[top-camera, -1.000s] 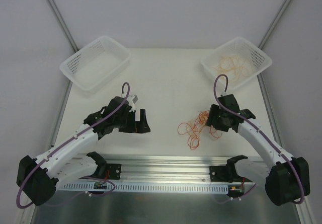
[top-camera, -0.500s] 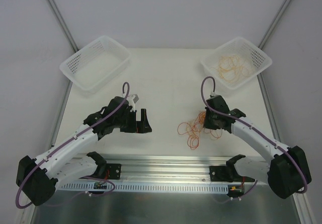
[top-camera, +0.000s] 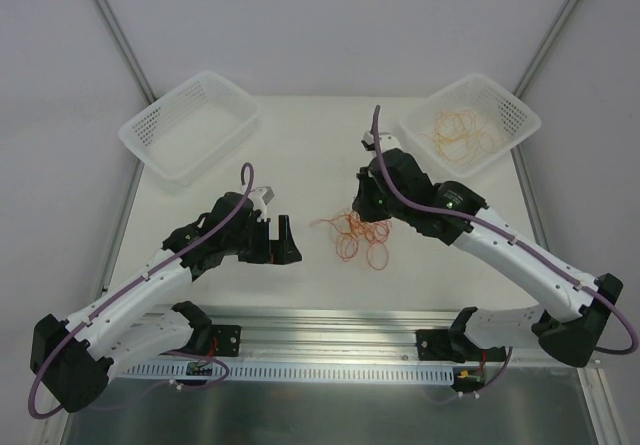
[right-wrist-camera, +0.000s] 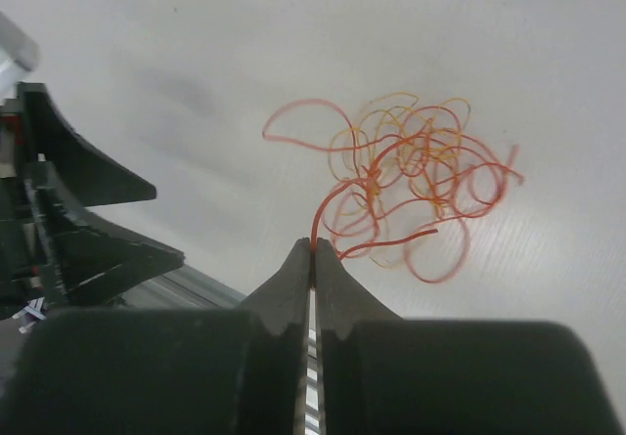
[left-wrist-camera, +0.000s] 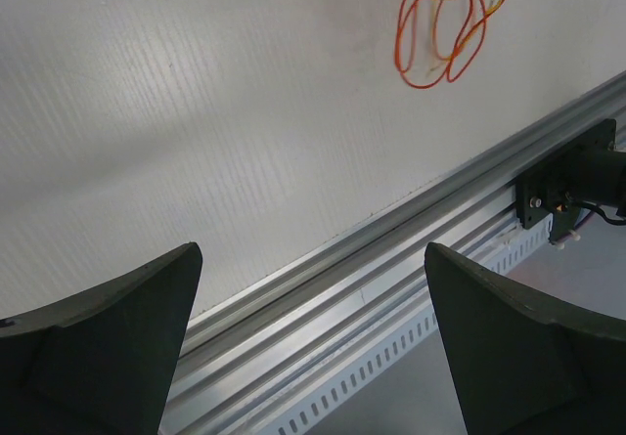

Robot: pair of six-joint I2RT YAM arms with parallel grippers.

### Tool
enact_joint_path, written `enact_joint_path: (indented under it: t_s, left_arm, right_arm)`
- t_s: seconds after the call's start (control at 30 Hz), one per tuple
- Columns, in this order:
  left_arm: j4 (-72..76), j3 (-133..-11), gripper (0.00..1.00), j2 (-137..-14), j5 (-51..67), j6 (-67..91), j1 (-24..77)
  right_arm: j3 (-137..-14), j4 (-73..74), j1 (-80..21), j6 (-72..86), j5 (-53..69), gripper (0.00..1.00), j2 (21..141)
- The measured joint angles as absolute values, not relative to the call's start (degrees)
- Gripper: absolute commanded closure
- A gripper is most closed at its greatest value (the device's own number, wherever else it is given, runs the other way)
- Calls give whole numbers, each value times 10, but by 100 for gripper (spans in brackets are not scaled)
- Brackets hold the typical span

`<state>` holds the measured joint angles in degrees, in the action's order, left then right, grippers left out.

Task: Untangle the cables

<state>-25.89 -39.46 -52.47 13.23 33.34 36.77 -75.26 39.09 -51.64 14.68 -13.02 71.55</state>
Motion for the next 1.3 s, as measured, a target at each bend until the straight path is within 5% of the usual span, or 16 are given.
enact_joint_path:
  t_s: [0.47, 0.83, 0.93, 1.03, 1.3]
  left_arm:
    - [-252, -395, 1, -525, 132, 333, 368]
    - [-242, -395, 1, -527, 129, 332, 368]
    - [-239, -395, 1, -541, 126, 311, 368]
    - [-237, -405, 1, -575, 115, 262, 368]
    - [-221, -495, 4, -689, 83, 146, 368]
  right_arm:
    - [-821, 408, -568, 95, -177, 99, 704]
    - [-546, 376, -529, 200, -141, 81, 785]
    - [-536, 373, -530, 210, -135, 64, 786]
    - [-536, 360, -530, 214, -134, 37, 783]
    - [-536, 349, -530, 211, -137, 6, 718]
